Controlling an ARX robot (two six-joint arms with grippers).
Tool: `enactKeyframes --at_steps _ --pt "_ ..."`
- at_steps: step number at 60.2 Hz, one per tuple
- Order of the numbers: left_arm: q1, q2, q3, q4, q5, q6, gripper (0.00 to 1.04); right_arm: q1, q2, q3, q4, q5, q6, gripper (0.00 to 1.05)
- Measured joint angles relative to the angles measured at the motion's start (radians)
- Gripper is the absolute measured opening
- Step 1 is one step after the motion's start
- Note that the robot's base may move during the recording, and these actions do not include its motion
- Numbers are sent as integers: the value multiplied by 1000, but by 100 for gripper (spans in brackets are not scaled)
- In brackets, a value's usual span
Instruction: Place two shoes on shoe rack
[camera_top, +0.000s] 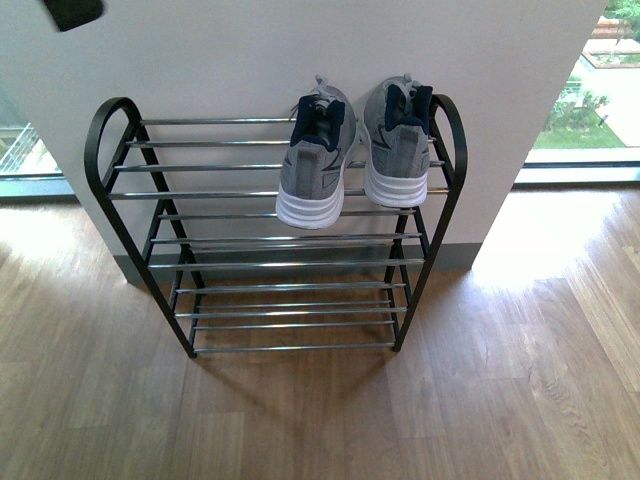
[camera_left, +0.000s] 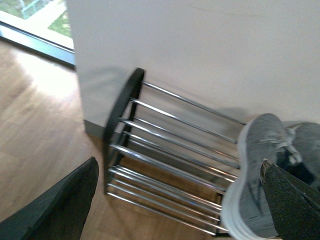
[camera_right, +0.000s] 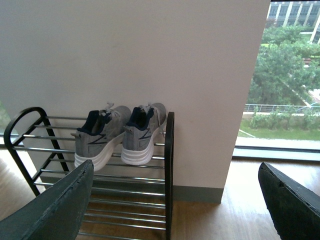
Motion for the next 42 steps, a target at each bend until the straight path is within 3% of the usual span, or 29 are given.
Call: enactKeyframes --at_steps 13,32,34,42 --pt "25 -315 -244 -59 -87 55 95 0 0 0 0 0 0 95" --pt "23 -558 -391 -147 -146 67 95 0 0 0 0 0 0 95" --pt "26 -558 -397 -128 -124 85 95 0 0 0 0 0 0 95" --pt "95 -566 -580 362 195 337 70 0 0 0 0 0 0 95"
